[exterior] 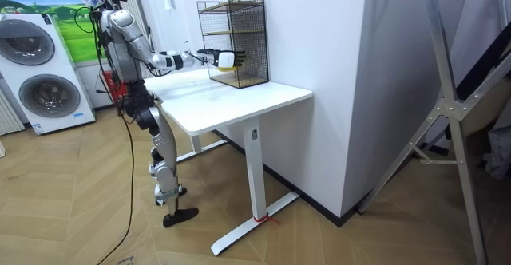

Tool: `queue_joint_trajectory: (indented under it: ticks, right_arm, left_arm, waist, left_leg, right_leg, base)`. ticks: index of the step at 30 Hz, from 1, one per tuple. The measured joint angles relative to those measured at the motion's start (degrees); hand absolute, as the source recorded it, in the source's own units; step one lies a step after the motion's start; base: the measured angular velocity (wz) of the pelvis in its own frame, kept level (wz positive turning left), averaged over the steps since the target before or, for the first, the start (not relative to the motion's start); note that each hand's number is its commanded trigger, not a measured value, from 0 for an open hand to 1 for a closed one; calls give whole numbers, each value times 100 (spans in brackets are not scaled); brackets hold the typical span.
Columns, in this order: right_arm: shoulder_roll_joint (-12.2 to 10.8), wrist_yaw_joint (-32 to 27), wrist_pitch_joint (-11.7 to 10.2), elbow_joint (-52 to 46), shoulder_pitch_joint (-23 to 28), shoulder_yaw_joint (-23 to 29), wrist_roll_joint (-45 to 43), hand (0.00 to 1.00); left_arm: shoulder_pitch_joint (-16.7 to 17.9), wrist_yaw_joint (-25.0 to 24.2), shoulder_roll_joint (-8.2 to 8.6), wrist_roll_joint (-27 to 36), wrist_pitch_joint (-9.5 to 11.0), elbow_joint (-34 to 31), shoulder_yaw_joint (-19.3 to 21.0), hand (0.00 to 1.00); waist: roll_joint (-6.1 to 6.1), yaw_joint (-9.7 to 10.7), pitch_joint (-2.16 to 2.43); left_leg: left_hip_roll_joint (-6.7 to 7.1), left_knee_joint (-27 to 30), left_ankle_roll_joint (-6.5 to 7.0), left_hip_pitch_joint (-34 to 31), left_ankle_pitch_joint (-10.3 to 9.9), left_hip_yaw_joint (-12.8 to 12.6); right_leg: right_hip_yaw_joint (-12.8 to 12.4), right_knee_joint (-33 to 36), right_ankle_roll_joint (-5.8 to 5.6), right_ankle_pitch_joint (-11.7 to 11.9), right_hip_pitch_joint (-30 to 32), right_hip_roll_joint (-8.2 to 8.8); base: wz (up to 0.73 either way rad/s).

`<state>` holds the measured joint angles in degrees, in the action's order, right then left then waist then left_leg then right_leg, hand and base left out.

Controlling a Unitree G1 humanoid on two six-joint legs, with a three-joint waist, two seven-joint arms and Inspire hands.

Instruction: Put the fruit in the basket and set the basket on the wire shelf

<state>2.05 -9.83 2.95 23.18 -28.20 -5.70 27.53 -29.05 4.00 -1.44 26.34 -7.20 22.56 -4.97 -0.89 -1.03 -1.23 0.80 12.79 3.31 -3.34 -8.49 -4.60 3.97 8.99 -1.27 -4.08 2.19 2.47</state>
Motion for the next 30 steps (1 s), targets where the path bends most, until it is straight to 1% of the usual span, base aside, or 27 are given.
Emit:
queue_joint_trajectory:
  ticks: [2,4,6,8,11,16,19,20,22,25,26,28,30]
  right_arm:
    - [-2,8,105,119,-124,27,-1,0]
    - [4,30,134,163,-156,30,-29,0]
    - [5,72,198,477,-356,40,-34,0]
    - [10,72,318,832,-589,85,-27,0]
    - [28,78,355,1049,-719,88,-13,0]
    - [48,125,419,1054,-729,176,-4,0]
    - [38,125,482,1054,-731,199,-2,0]
    - [41,124,515,1054,-731,205,-11,0]
    - [43,125,580,1065,-731,235,-23,0]
    - [43,128,593,1222,-734,245,-4,0]
    - [41,133,605,1240,-734,244,-3,0]
    - [40,158,695,1248,-734,247,12,0]
    - [41,181,711,1266,-734,250,22,0]
  left_arm:
    - [-48,30,0,0,-82,3,35,0]
    - [-48,35,-1,-10,-116,16,42,0]
    - [-69,35,4,-17,-128,104,69,0]
    - [-83,39,36,-4,-205,180,128,0]
    - [-155,42,76,-3,-254,312,163,0]
    - [-356,40,55,-15,-294,562,211,0]
    - [-510,40,14,-14,-353,845,226,0]
    - [-536,40,-15,-7,-404,961,247,0]
    - [-536,40,-27,-8,-452,1090,252,0]
    - [-536,41,-39,3,-533,1257,276,0]
    - [-536,41,-45,5,-549,1273,276,0]
    - [-536,41,-49,14,-587,1313,282,0]
    - [-536,41,-54,15,-603,1343,307,0]
  waist:
    - [2,38,-3]
    - [5,47,-4]
    - [5,64,-5]
    - [12,70,-8]
    - [22,62,-15]
    - [23,66,-16]
    - [24,55,-16]
    - [23,57,-16]
    - [22,60,-17]
    - [19,57,-18]
    - [18,59,-19]
    - [16,60,-20]
    - [13,62,-20]
  left_leg:
    - [-1,-6,2,8,-1,1]
    - [-5,-6,1,21,-1,3]
    - [-4,-6,2,21,0,-5]
    - [-4,-10,2,18,0,-20]
    - [-5,-14,3,16,1,-22]
    - [-5,-29,4,14,1,-2]
    - [0,-46,4,14,1,-4]
    - [2,-56,4,21,1,-11]
    - [2,-59,4,25,1,-10]
    - [2,-61,4,28,1,-7]
    - [3,-65,4,28,1,-8]
    - [3,-95,4,42,1,3]
    - [2,-116,4,67,1,6]
  right_leg:
    - [-3,32,-1,-1,3,-4]
    - [1,72,-2,-10,6,-10]
    - [1,77,-1,-10,4,-10]
    - [1,79,-1,-10,12,-10]
    - [1,73,-1,-11,17,-13]
    - [61,61,-6,-14,18,-5]
    - [79,61,-14,-19,18,0]
    - [91,59,-18,-21,17,4]
    - [98,57,-19,-22,12,5]
    - [106,54,-20,-23,4,7]
    - [107,52,-20,-23,4,7]
    - [104,53,-20,-25,5,5]
    - [103,54,-18,-27,-3,1]
  base:
    - [0]
    - [0]
    - [0]
    - [0]
    - [0]
    - [1]
    - [3]
    - [0]
    - [0]
    - [1]
    - [0]
    - [0]
    - [0]
